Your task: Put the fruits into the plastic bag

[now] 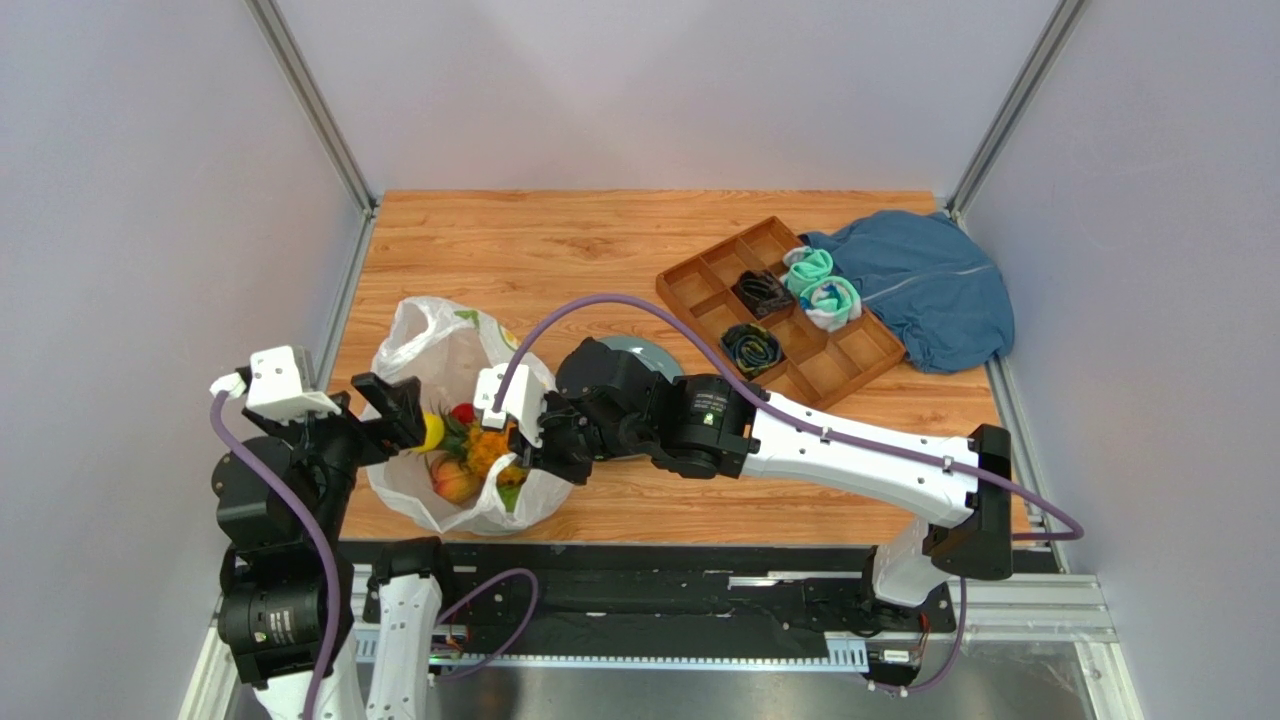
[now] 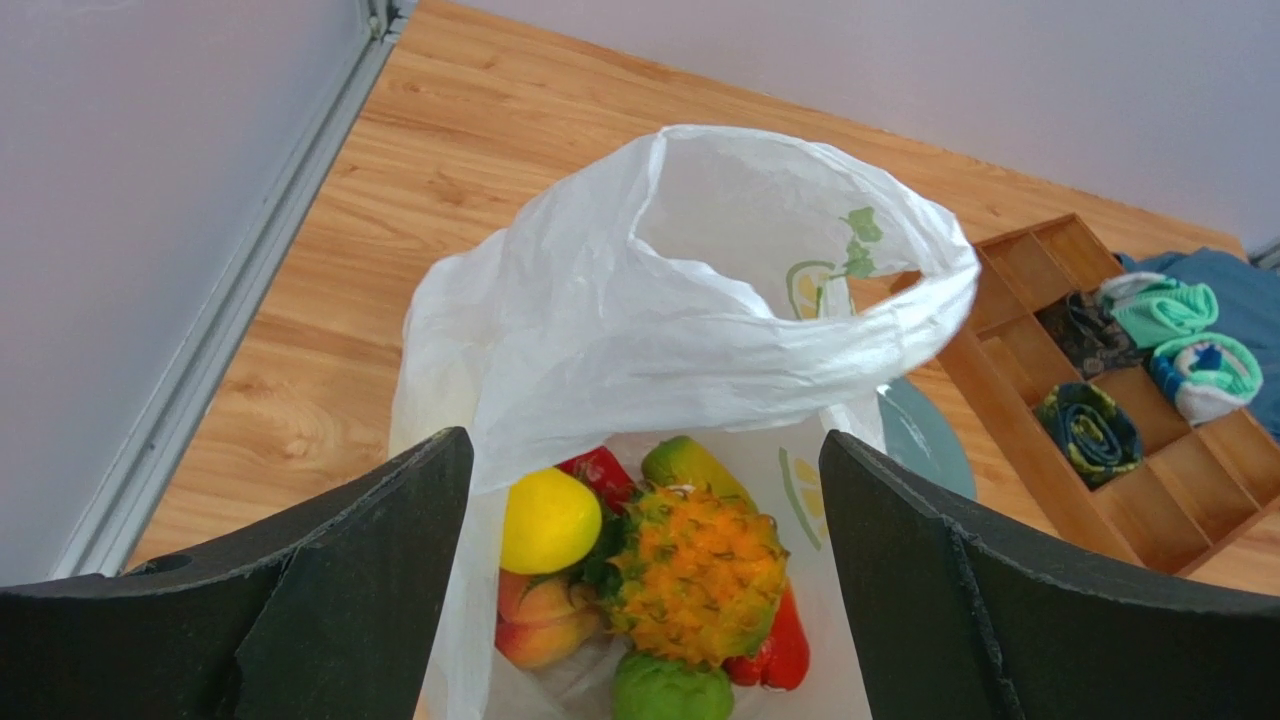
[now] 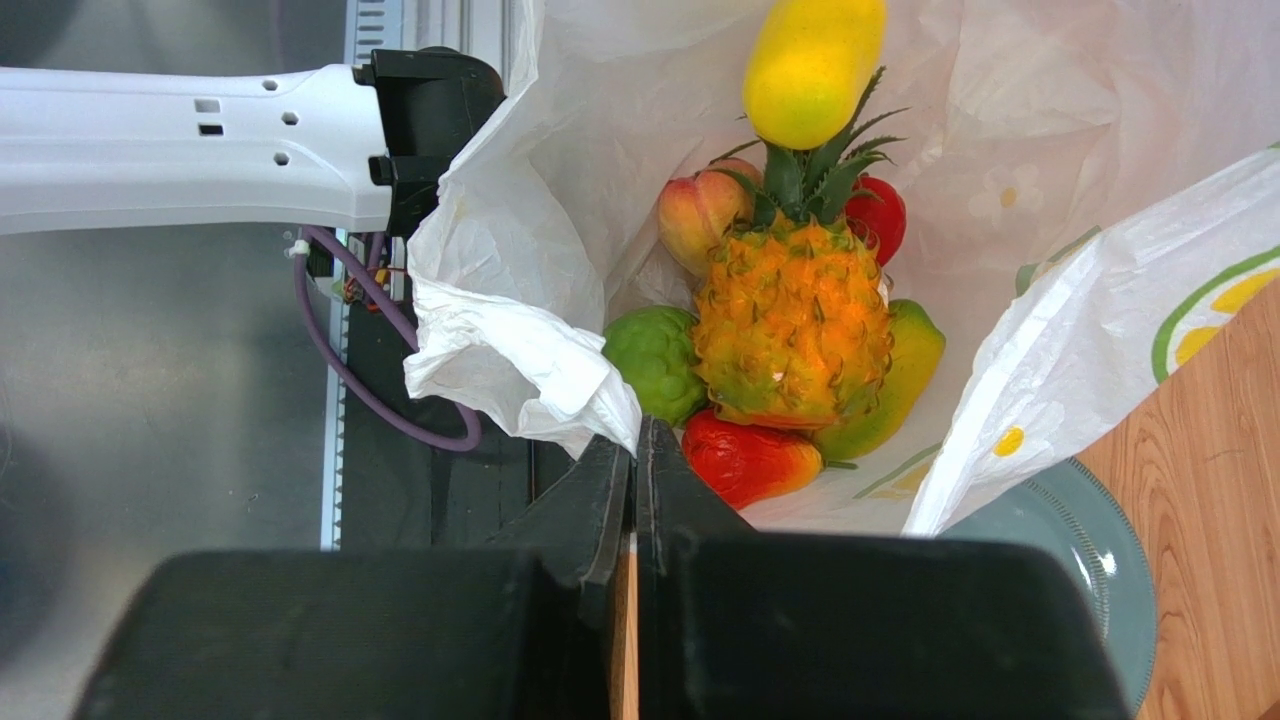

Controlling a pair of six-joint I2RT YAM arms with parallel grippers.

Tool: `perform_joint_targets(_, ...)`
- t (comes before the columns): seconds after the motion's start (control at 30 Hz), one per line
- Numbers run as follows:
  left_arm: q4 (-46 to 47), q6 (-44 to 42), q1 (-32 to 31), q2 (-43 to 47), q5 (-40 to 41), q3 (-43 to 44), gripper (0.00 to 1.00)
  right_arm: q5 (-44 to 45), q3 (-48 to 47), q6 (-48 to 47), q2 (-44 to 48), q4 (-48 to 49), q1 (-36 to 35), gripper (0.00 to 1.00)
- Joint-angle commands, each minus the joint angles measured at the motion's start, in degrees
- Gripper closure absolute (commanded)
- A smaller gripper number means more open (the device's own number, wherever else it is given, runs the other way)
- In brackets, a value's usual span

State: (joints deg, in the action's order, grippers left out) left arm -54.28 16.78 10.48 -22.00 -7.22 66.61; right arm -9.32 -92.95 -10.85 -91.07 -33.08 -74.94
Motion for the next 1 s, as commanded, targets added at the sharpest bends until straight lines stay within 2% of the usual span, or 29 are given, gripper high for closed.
perform_joint_targets(0.0,5.49,-4.82,-0.20,-1.99,-6.11,-0.07,0.06,-0.08,-1.27,-0.75,1.68,3.11,-0.12,1.00)
perform_joint_targets(0.1,8.48,-4.12,-0.20,-2.69,-9.20,-1.39,0.06,-0.26,-1.36,-0.57,1.86,3.20,-0.12,1.00)
perform_joint_targets(0.23,10.68,-3.50,-0.20,-4.27,-6.49,-2.97,0.06,-0.43,-1.27,-0.22,1.77,3.37,-0.12,1.00)
perform_joint_targets(0.33,14.11,-2.89,-0.11,-6.30,-6.31,-3.85,0.12,-0.43,-1.45,0.22,1.86,3.55,-0.12,1.00)
perform_joint_targets(0.4,16.12,-2.01,-0.11,-7.79,-5.61,-4.47,0.27,0.87,-2.23,0.48,1.77,3.38,-0.12,1.00)
perform_joint_targets(0.53,19.29,-0.96,-0.20,-10.25,-5.08,-6.40,0.57,2.81,-10.03,0.39,-0.07,1.88,-0.12,1.00)
perform_joint_targets(0.57,20.26,-0.08,-0.20,-11.30,-4.56,-6.66,0.74,3.08,-11.54,0.39,-0.42,1.97,-0.12,1.00)
perform_joint_targets(0.67,23.25,1.59,-0.20,-14.28,-1.58,-6.06,1.00,3.78,-19.25,0.30,-3.05,2.23,-0.12,1.00)
perform_joint_targets(0.8,24.40,0.63,-0.20,-18.25,3.96,-0.26,1.00,4.93,-32.19,0.31,-7.45,2.49,-0.12,1.00)
perform_joint_targets(0.9,24.40,-0.95,-0.20,-20.97,7.13,5.10,1.00,5.19,-36.51,0.31,-10.09,4.86,-0.12,1.00)
perform_joint_targets(0.97,24.49,-1.92,-0.11,-22.55,9.06,7.83,1.00,5.63,-36.17,-0.57,-10.97,6.09,-0.03,1.00)
